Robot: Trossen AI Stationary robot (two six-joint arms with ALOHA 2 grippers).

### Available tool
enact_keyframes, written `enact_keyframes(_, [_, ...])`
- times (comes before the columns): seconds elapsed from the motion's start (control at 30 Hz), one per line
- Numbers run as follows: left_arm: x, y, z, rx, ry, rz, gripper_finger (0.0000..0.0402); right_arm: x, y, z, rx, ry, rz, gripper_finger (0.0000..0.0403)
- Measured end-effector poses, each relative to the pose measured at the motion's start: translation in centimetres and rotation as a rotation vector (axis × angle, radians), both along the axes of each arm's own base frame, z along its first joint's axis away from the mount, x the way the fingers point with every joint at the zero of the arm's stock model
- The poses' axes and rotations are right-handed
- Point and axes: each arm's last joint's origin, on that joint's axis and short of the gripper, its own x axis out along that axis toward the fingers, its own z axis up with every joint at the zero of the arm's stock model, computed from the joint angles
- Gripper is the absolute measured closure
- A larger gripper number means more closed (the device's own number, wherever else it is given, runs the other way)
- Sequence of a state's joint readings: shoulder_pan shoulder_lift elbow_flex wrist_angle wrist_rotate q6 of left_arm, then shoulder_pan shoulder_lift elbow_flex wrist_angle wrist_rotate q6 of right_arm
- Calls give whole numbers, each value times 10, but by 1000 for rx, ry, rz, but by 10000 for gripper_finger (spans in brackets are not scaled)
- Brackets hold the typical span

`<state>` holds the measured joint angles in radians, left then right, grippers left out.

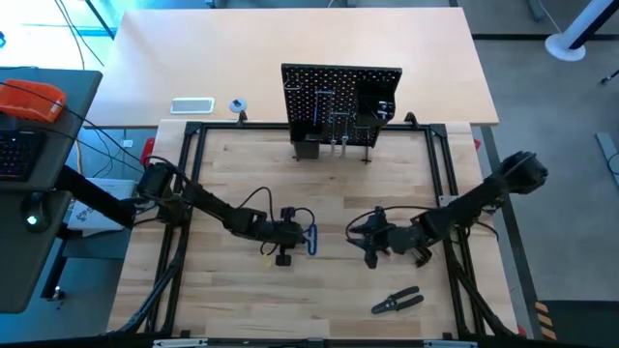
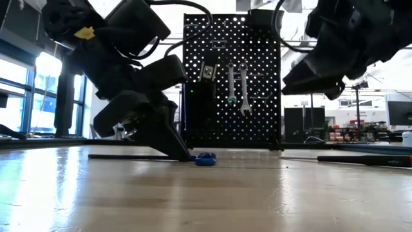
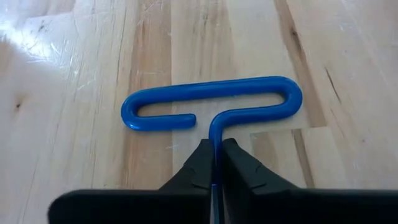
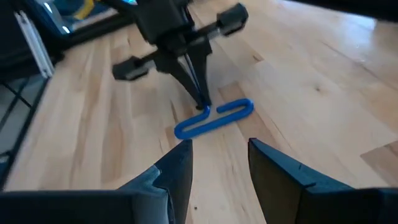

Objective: Hang tools onto peg board
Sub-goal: Hang the spring puller on the pegboard

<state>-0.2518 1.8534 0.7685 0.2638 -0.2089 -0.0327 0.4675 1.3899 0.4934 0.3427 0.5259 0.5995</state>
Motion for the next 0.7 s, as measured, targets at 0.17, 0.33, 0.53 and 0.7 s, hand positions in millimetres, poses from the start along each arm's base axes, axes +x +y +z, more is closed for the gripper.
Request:
enact_keyframes(0.17, [0, -3, 7, -7, -29, -24, 398, 10, 6, -17, -14, 77, 40, 253])
enact_keyframes(0.33, [-1, -5, 22, -8, -77, -39, 400, 19, 11, -33, -23, 92, 67, 253])
enact_keyframes(0.53, [-3, -7, 40, 2, -140, -44, 401, 30, 16, -43, -9, 20, 86, 253])
enact_keyframes(0.7, [-6, -7, 52, 22, -171, -35, 401, 34, 16, -45, -40, -17, 97, 253])
